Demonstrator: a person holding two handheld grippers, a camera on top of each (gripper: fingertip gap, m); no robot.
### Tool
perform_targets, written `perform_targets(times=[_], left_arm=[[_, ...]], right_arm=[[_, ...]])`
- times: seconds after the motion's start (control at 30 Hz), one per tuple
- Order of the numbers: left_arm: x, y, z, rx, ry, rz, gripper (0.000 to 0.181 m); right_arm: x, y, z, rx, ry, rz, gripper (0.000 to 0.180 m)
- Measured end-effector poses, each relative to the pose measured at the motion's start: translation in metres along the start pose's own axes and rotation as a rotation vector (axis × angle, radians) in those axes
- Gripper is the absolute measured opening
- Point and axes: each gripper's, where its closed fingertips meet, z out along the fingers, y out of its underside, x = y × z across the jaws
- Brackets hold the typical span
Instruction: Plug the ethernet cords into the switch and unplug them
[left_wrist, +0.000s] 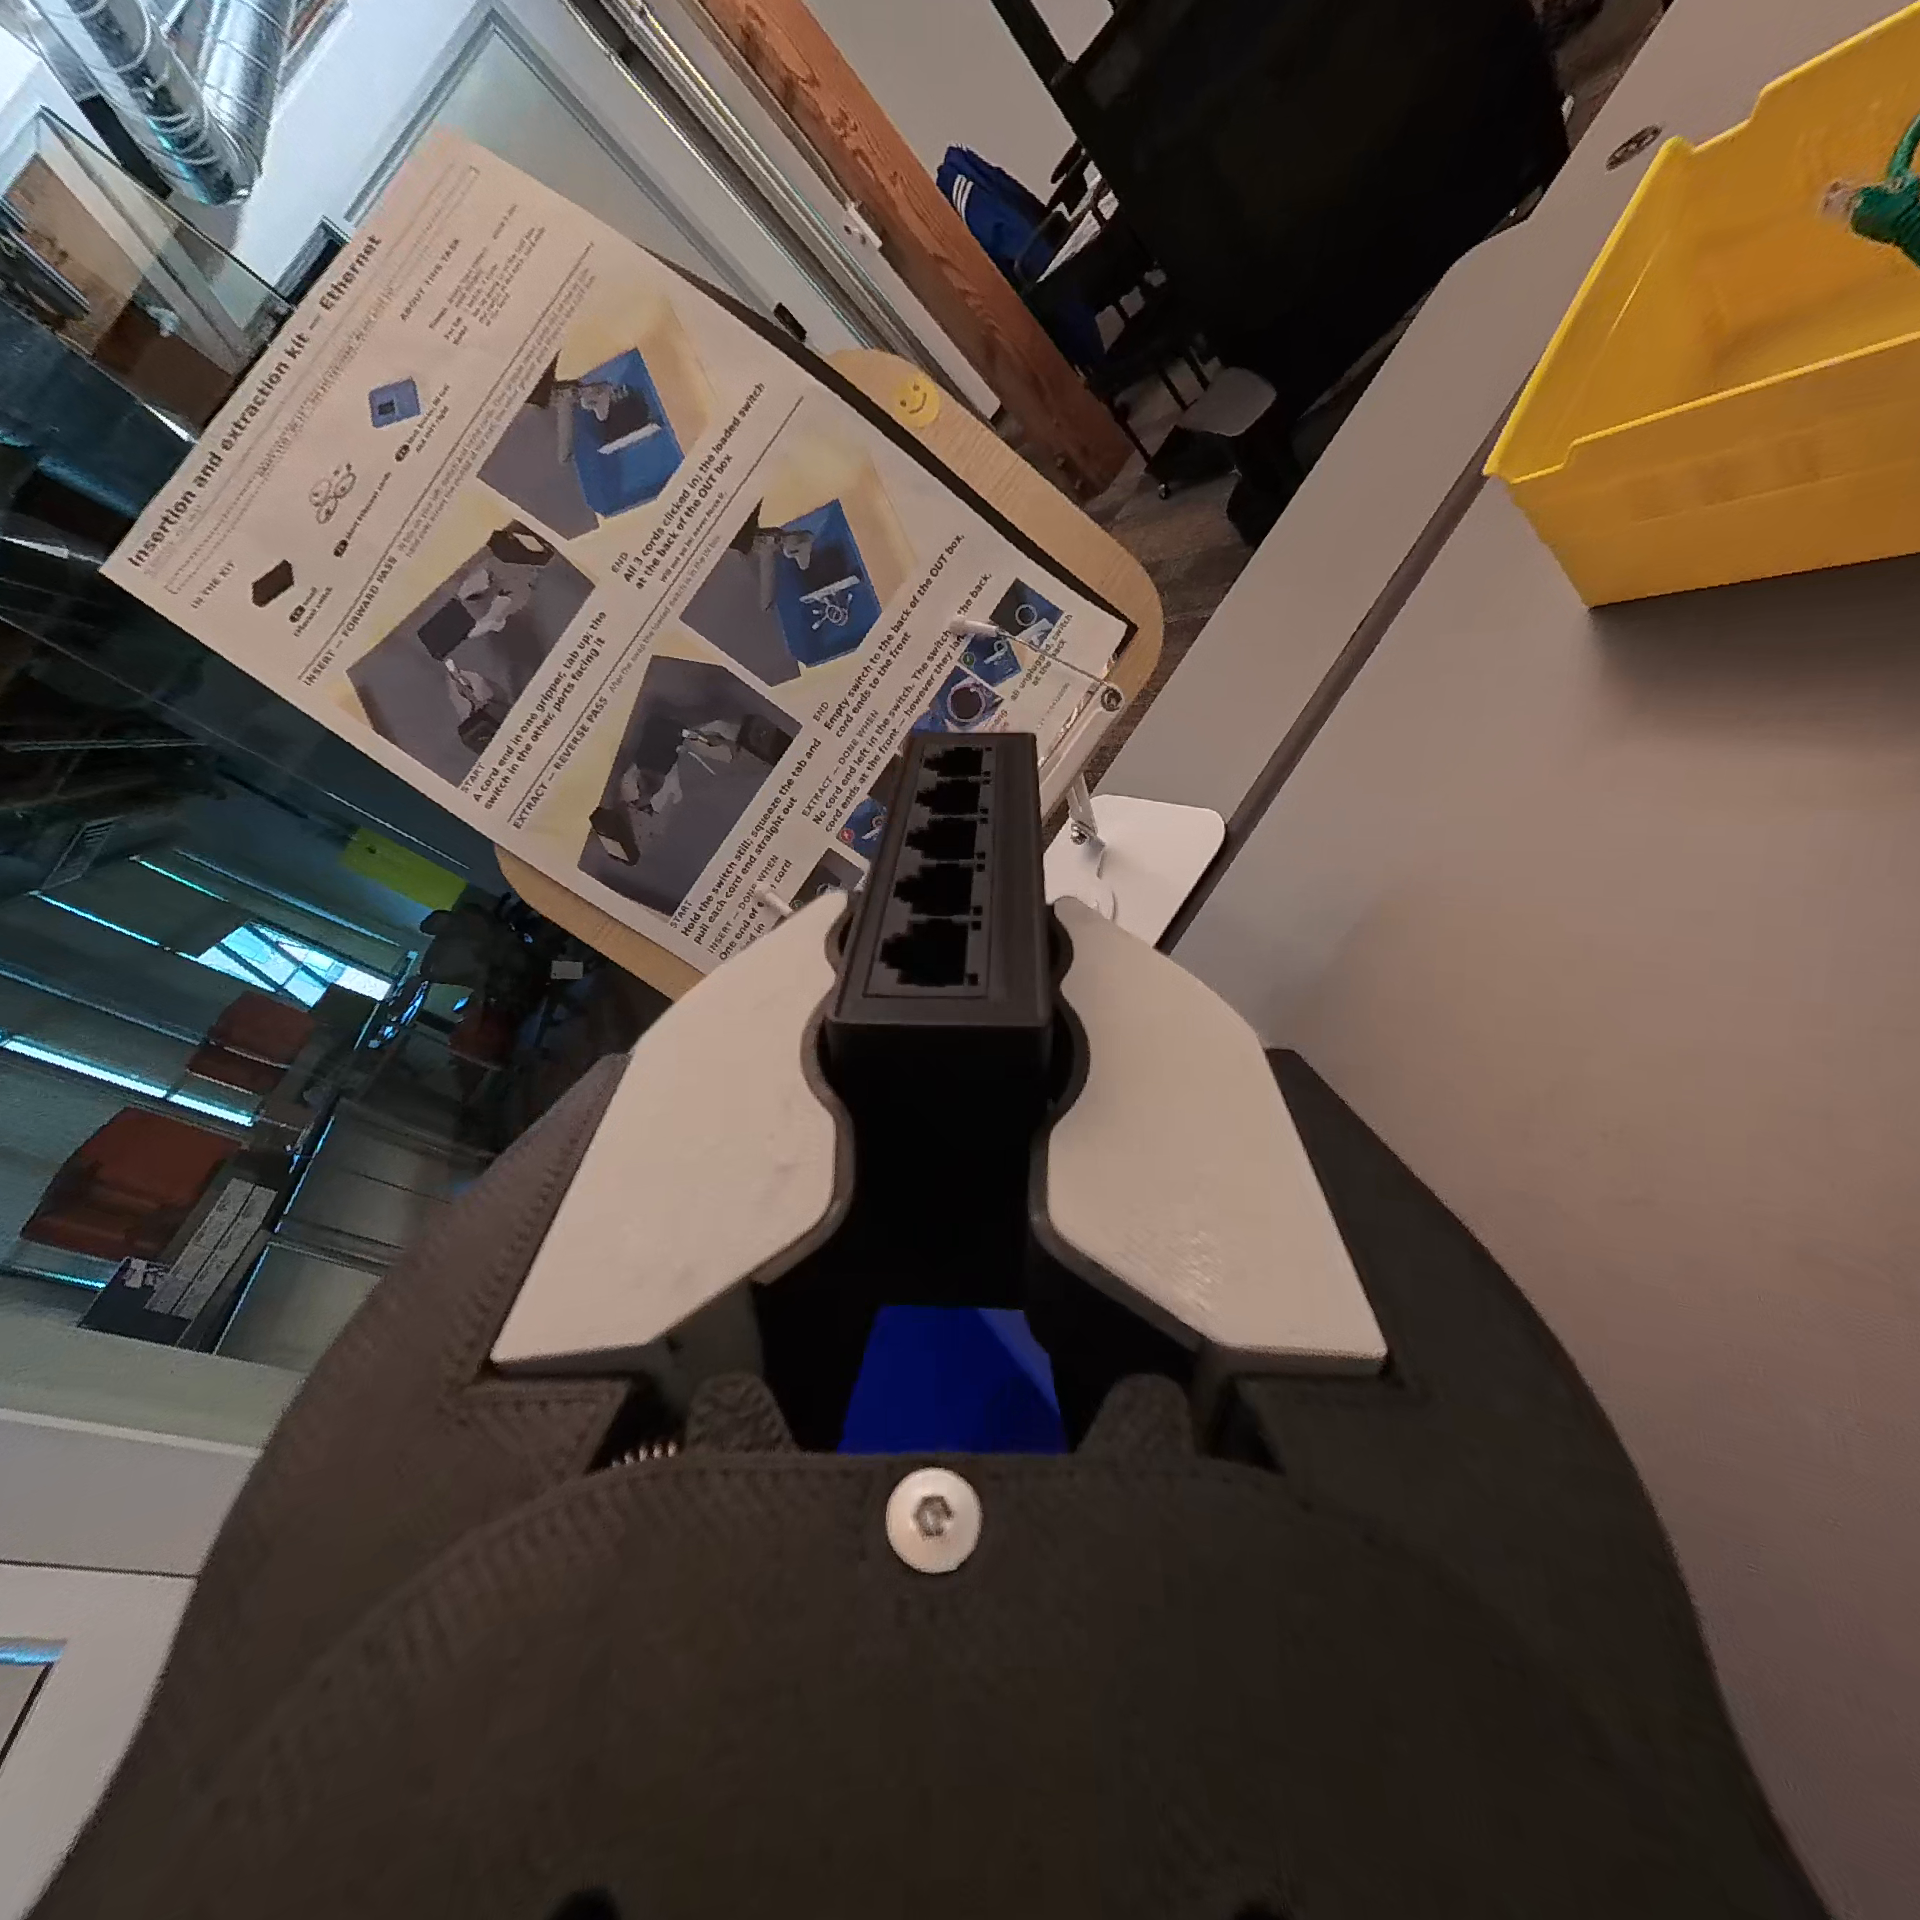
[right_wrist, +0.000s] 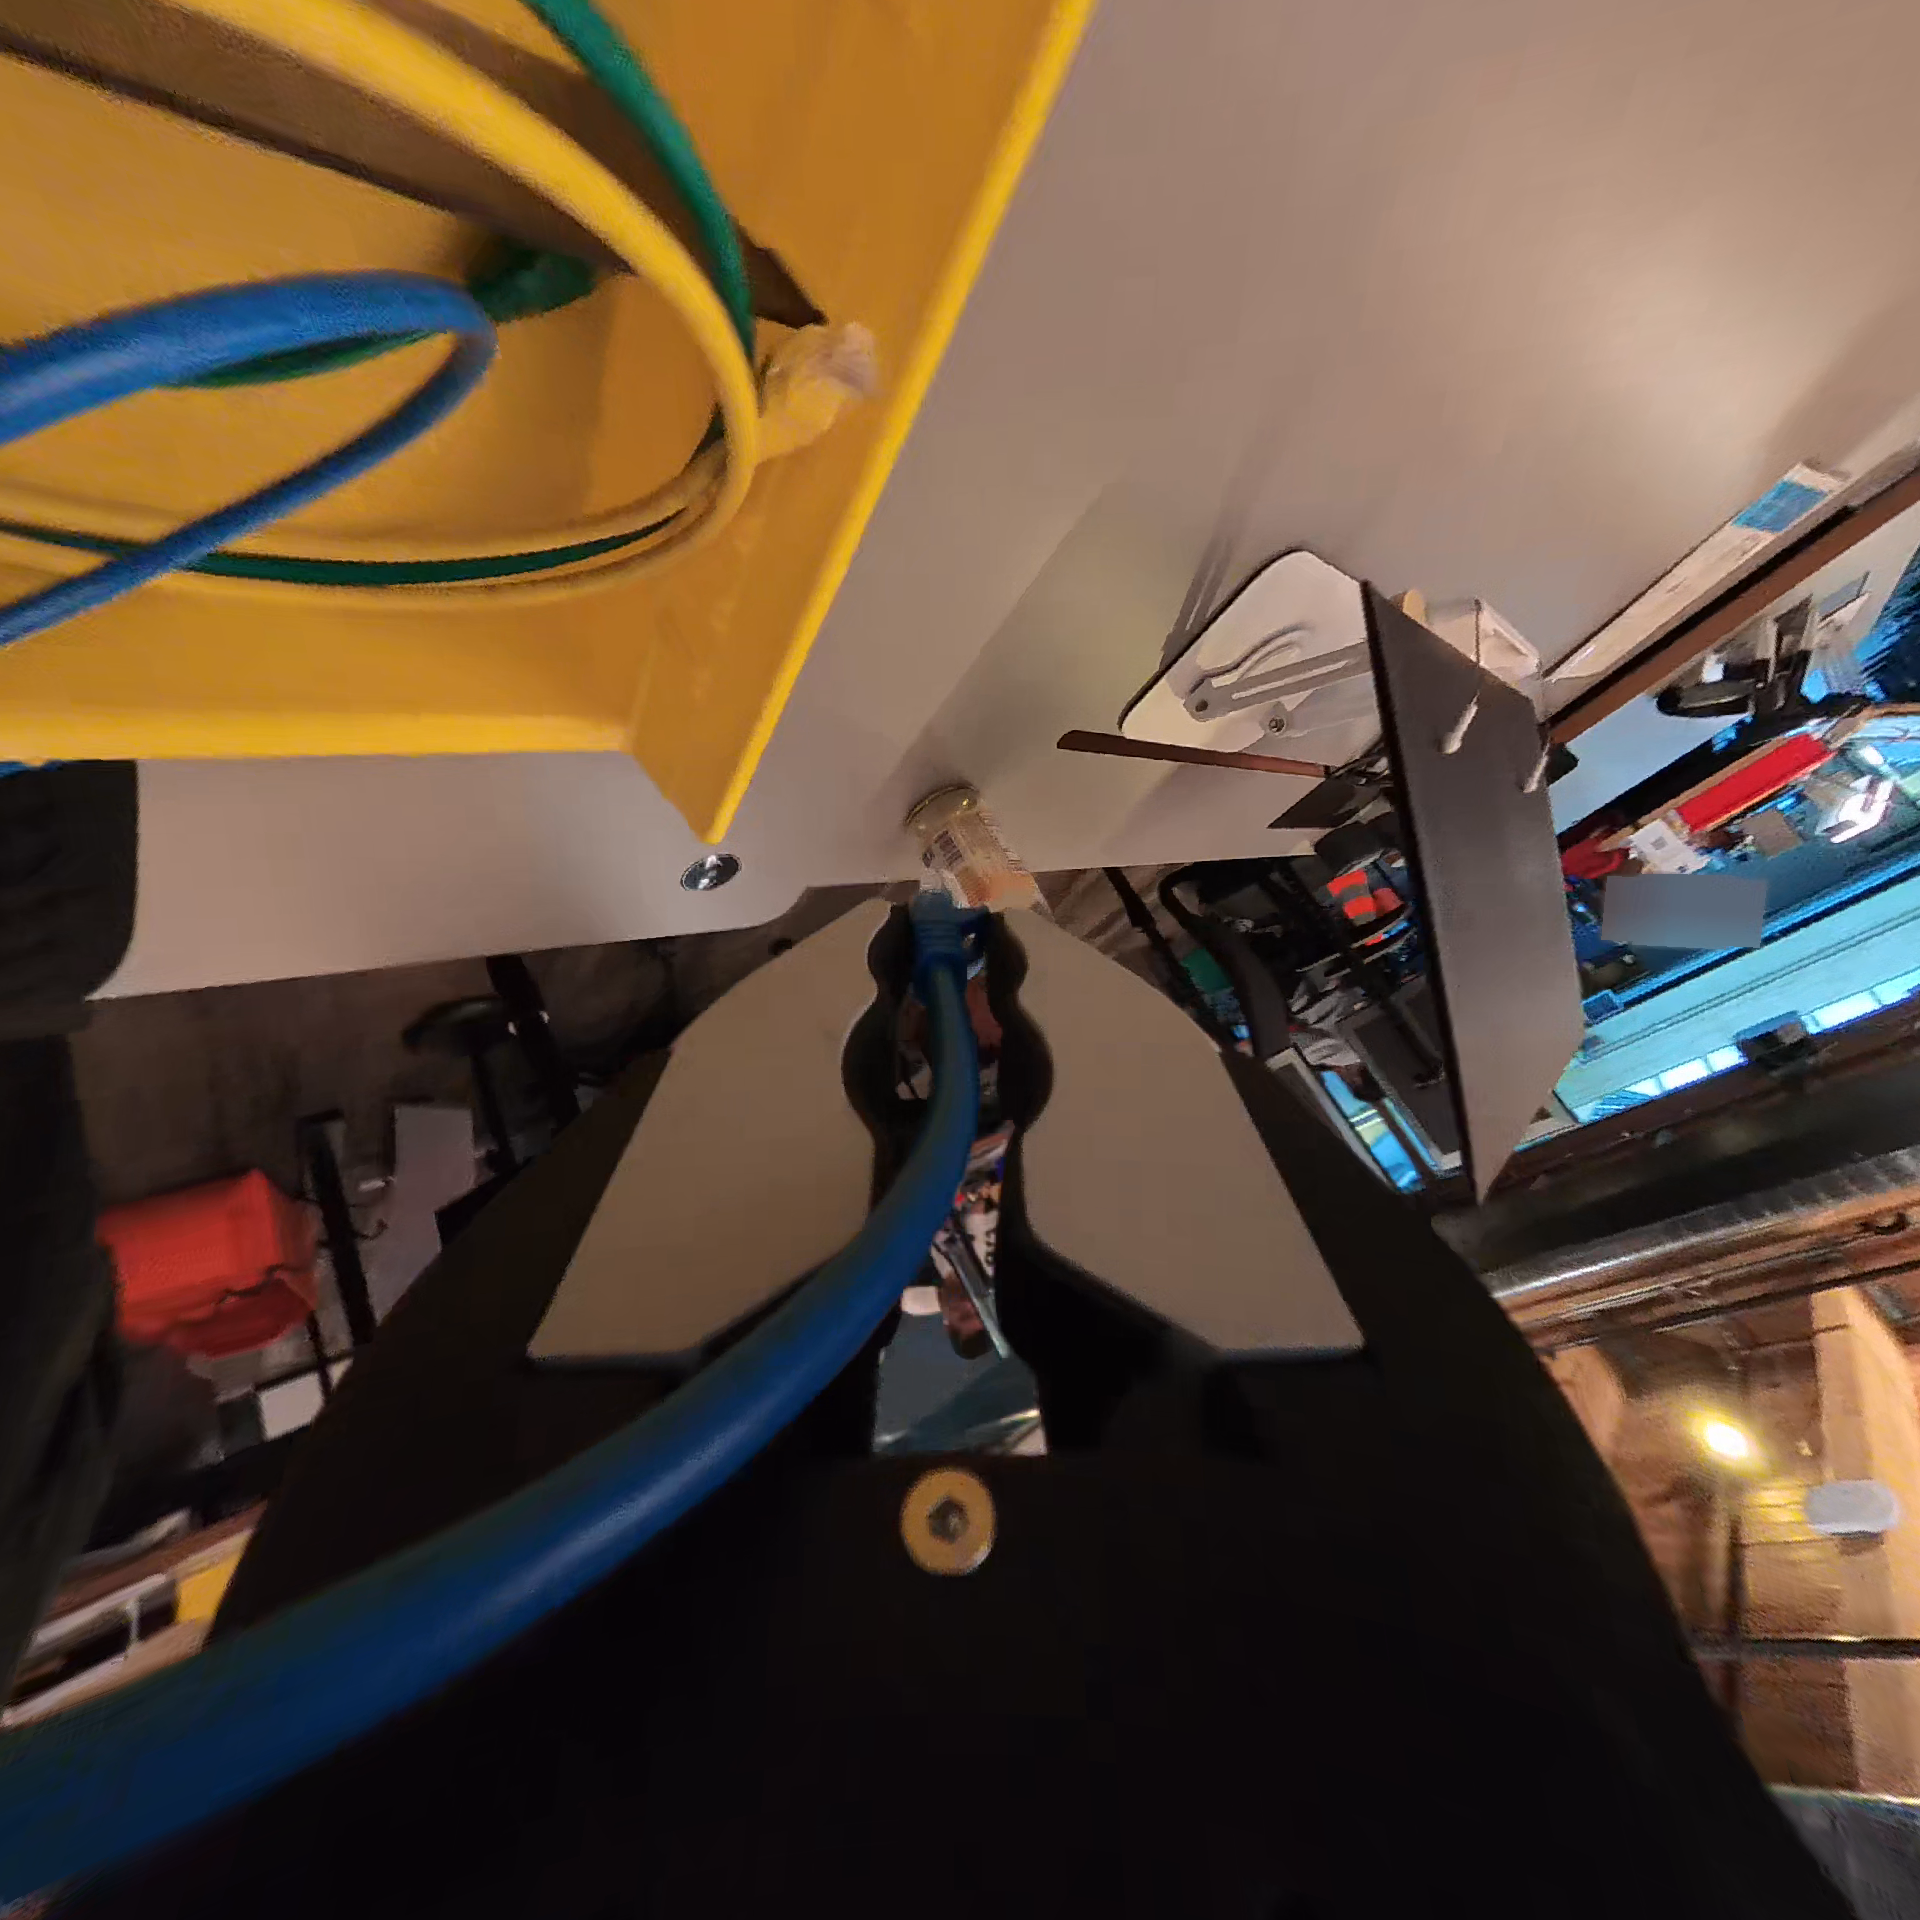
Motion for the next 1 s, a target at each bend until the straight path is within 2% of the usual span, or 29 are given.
perform_targets(times=[0.23,0.37,0.47,0.6,0.77,1.0], left_arm=[[0.005,0.003,0.007,-0.021,0.014,0.01,0.029],[0.009,0.003,0.01,-0.032,0.018,0.022,0.029],[0.01,0.001,0.008,-0.026,0.017,0.026,0.029],[0.008,0.0,0.005,-0.017,0.013,0.019,0.029],[0.007,0.001,0.004,-0.019,0.015,0.015,0.029],[0.012,0.001,0.006,-0.029,0.028,0.026,0.029]], right_arm=[[0.042,0.051,-0.032,-0.005,-0.025,0.131,0.016],[0.055,0.063,-0.045,0.017,-0.005,0.174,0.016],[0.054,0.056,-0.04,0.034,0.014,0.165,0.016],[0.037,0.039,-0.015,-0.005,0.02,0.098,0.016],[-0.016,0.003,0.009,0.056,-0.153,0.011,0.016],[-0.073,-0.022,0.037,0.033,-0.335,-0.021,0.015]])
